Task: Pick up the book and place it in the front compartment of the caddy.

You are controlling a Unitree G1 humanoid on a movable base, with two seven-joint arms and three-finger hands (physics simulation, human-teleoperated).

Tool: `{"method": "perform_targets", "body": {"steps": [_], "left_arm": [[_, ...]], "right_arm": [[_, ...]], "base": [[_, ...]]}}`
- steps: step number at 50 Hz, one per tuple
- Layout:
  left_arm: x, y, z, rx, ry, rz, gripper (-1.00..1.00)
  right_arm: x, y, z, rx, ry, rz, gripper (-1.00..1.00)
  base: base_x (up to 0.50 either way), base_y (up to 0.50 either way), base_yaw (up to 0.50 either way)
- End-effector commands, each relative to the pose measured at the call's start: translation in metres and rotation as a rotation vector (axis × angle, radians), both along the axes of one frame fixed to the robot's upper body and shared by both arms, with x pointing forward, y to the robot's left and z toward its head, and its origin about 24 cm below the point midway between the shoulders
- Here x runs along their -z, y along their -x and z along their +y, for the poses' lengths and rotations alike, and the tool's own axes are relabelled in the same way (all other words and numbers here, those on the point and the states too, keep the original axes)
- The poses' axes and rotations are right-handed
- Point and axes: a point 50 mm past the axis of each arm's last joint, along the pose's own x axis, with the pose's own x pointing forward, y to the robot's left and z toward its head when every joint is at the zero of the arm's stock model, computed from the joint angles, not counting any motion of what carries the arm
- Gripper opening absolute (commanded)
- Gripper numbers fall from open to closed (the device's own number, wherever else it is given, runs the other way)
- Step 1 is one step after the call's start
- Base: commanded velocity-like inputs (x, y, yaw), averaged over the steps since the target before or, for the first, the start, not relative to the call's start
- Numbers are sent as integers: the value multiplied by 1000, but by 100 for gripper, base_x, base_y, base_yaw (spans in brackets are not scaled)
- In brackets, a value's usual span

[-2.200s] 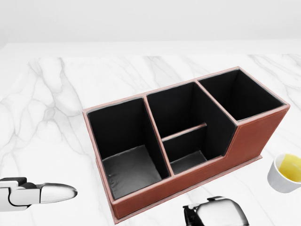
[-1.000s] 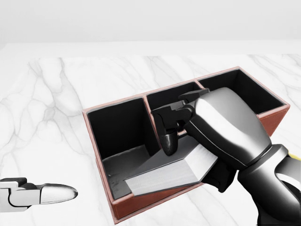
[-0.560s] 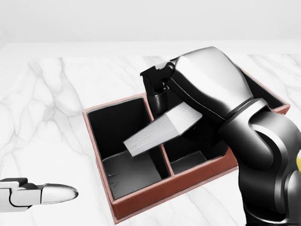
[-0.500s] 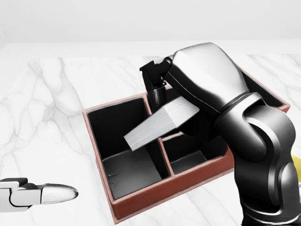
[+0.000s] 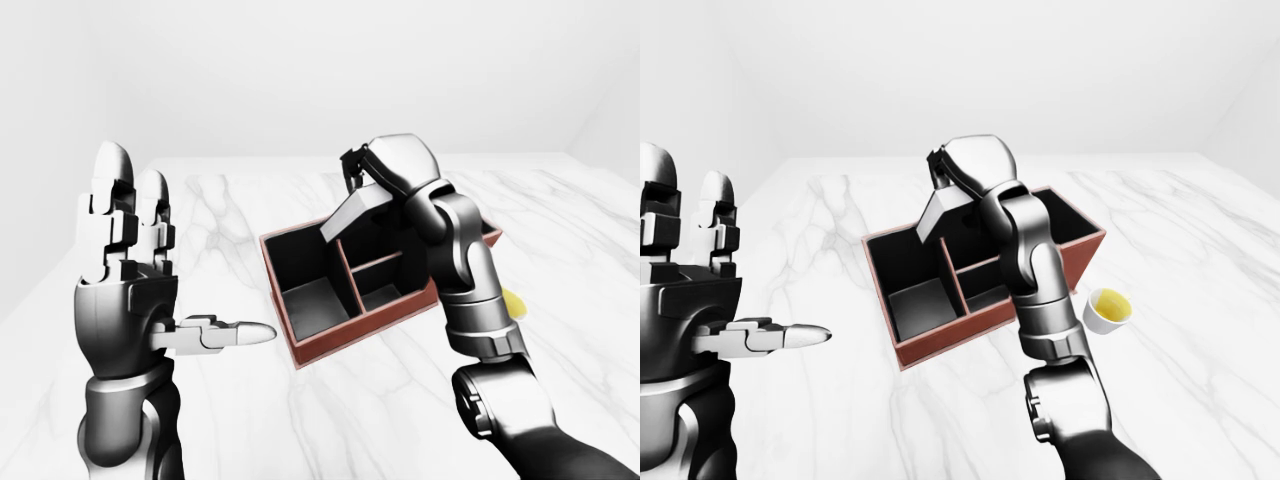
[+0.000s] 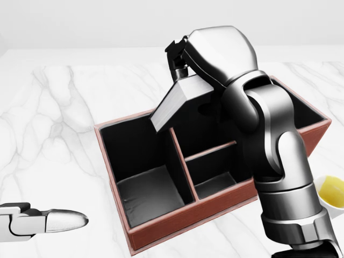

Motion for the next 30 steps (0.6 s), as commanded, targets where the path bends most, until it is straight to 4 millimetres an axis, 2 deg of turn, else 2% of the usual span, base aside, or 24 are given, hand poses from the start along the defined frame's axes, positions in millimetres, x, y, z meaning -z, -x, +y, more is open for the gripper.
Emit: {"method": "perform_targets", "body": {"steps": [1, 17, 30], "left_arm": [[0, 0, 0, 0, 1, 0, 100], [0, 0, 0, 0, 1, -2, 100], [-1, 1, 0, 2, 0, -3, 100]], "right_arm": [[-1, -20, -6, 67, -8, -41, -100], [2, -30, -8, 107, 8, -63, -100], [17, -46, -14, 157, 22, -37, -100]], "base": [[0, 0, 0], [0, 0, 0], [0, 0, 0]]}}
